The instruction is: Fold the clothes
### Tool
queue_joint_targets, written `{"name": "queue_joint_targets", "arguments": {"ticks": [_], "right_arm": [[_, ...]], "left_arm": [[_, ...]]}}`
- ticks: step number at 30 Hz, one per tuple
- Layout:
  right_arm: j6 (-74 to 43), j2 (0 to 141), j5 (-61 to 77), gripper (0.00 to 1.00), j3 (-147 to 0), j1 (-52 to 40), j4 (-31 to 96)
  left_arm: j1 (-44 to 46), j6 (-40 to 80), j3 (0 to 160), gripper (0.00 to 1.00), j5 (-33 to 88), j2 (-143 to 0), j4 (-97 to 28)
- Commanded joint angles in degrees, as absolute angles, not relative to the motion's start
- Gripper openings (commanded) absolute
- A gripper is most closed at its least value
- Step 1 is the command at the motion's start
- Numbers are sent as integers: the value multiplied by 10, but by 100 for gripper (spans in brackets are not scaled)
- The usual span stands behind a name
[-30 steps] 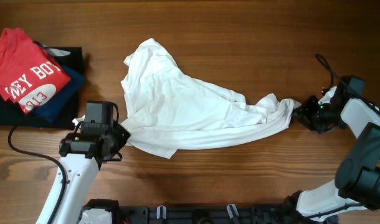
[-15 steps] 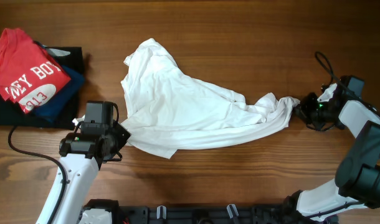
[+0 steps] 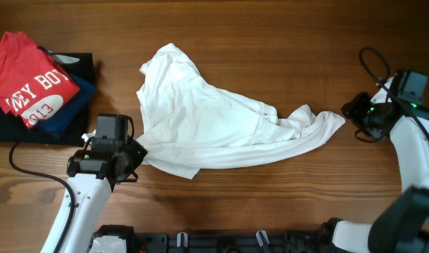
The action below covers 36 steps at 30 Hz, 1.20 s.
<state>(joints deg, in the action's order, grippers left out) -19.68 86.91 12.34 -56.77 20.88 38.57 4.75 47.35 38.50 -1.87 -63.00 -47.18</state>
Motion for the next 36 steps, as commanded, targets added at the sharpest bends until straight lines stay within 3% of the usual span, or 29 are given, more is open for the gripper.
{"name": "queue_joint_targets", "arguments": {"ticks": [1, 7, 10, 15, 21, 25, 33, 36], "right_arm": [[-225, 953, 120, 40, -546, 208, 359], [-227, 1056, 121, 34, -546, 208, 321], [-203, 1057, 159, 4, -547, 208, 304], [-186, 973, 163, 4, -563, 208, 350], [-287, 797, -78, 4, -638, 208, 607], [-248, 791, -57, 4, -656, 208, 707], [-210, 906, -31, 4, -656, 208, 667], [-212, 983, -10, 4, -656, 208, 571]], "left_arm": [[44, 467, 383, 10, -24, -631, -472], [44, 467, 383, 11, -24, -631, -472], [44, 467, 383, 11, -24, -631, -472], [44, 467, 383, 11, -24, -631, -472], [44, 467, 383, 11, -25, -631, -472], [44, 467, 383, 12, -25, -631, -469], [44, 467, 383, 12, -24, -631, -470], [44, 467, 383, 12, -24, -631, -468]]}}
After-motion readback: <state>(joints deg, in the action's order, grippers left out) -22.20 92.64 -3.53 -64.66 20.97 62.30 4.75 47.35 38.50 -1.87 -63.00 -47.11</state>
